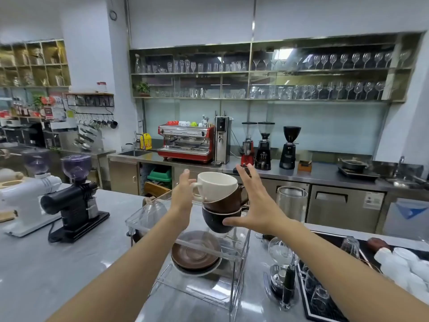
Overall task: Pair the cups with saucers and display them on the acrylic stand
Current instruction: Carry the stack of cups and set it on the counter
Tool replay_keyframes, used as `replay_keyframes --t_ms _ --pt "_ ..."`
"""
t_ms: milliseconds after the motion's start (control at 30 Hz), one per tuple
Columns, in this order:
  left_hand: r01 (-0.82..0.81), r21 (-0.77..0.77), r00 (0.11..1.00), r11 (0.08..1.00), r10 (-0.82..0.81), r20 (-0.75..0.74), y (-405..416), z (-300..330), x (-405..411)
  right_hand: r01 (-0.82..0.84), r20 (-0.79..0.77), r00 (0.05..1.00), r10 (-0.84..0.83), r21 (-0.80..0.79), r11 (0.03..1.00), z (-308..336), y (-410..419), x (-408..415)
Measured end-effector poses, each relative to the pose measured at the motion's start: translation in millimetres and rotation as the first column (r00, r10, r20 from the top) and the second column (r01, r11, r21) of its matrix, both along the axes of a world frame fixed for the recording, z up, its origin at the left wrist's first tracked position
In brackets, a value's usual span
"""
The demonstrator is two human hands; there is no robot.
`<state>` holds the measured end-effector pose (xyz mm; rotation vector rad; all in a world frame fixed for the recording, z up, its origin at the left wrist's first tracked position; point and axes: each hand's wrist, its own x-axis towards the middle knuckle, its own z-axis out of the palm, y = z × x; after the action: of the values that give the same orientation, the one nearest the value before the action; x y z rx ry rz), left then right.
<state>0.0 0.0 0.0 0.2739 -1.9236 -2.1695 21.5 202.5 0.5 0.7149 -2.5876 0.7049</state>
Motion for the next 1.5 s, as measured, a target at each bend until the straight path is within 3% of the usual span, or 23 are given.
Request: replay_keyframes --t_ms 167,400,533,700,1000,1500 --pt "0.147 0.24 0.984 0.96 -0.167 0.066 1 -5 -10 -0.051 0.114 0.991 0.064 -0.114 0.992 -7 -3 -10" --pt "0.241 0.401 0.961 0.884 -0.275 0.03 1 -15 -14 -0.046 0.074 0.995 0.06 -0.173 0.984 -16 -8 -21" --pt "0.355 0.502 0.921 0.789 -0.388 -0.042 4 -21 -12 -0.049 0.073 0.995 0.065 -0.201 0.978 -20 -10 -24" --pt "0.458 0.515 0.874 0.725 -0.473 -0.111 5 -22 -12 -0.058 0.066 0.995 0.077 -0.257 0.965 -24 -11 -24" --pt "0.456 0.472 0.885 0.755 -0.442 -0.146 8 -15 -9 -0.083 0.049 0.993 0.103 -0.31 0.947 -23 -10 -24" --pt "0.544 0.469 0.837 0.696 -0.489 -0.246 41 37 7 -0.115 -0.066 0.993 0.099 -0.305 0.945 36 26 -1"
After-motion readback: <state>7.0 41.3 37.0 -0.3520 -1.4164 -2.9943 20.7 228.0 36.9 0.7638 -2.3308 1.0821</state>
